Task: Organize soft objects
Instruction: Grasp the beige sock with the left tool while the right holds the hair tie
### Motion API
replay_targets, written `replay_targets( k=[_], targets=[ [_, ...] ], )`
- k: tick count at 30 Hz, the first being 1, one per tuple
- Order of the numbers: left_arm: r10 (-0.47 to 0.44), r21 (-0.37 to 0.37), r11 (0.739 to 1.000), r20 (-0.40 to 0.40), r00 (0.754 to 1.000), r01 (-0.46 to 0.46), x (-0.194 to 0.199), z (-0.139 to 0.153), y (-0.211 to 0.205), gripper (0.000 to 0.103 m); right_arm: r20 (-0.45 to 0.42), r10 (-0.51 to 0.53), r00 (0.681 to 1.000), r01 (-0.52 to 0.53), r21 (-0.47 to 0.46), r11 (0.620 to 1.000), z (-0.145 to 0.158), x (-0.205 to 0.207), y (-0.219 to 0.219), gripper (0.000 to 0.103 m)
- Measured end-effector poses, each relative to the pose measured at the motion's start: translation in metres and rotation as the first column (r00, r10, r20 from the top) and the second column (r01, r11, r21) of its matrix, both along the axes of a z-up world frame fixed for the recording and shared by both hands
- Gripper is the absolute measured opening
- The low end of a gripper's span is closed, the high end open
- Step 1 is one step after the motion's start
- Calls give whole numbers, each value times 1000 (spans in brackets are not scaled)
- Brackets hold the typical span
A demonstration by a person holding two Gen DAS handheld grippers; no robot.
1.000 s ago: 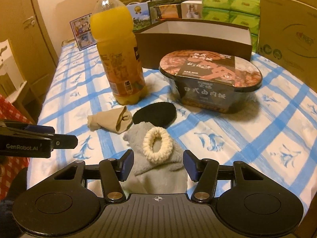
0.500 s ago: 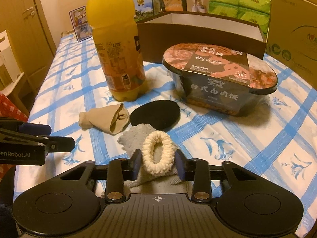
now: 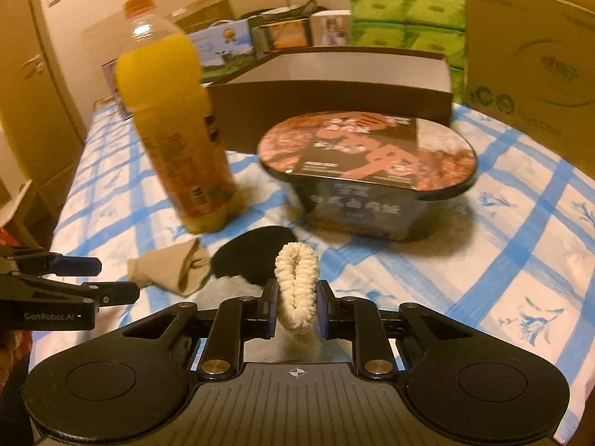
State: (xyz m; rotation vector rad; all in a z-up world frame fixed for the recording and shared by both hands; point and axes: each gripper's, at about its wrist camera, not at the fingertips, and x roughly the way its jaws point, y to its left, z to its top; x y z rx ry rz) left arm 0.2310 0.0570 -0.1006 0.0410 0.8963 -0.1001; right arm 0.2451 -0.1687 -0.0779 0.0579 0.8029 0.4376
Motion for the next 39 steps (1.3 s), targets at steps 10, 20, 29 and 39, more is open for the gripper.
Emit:
replay_targets(
  k=[10,20,29,39],
  targets=[
    [-61,2,998,-48,997,61,53,-30,13,68,-44,-60,997,60,5,998,-11,14,-16,21],
    [-53,-46,998,-79,995,50,52,-39,11,42,-76,-73,994,74,5,997,-22,20,-18,22],
    [-44,-52,998,-79,996,40,43,-32,4,17,-76,-72,994,73,10,997,-21,17,-18,21],
    [-27,-36,999,-41,999,26,34,-16,15,17,-57,-76,995,78,32,996,-10,15,-22,22]
  ],
)
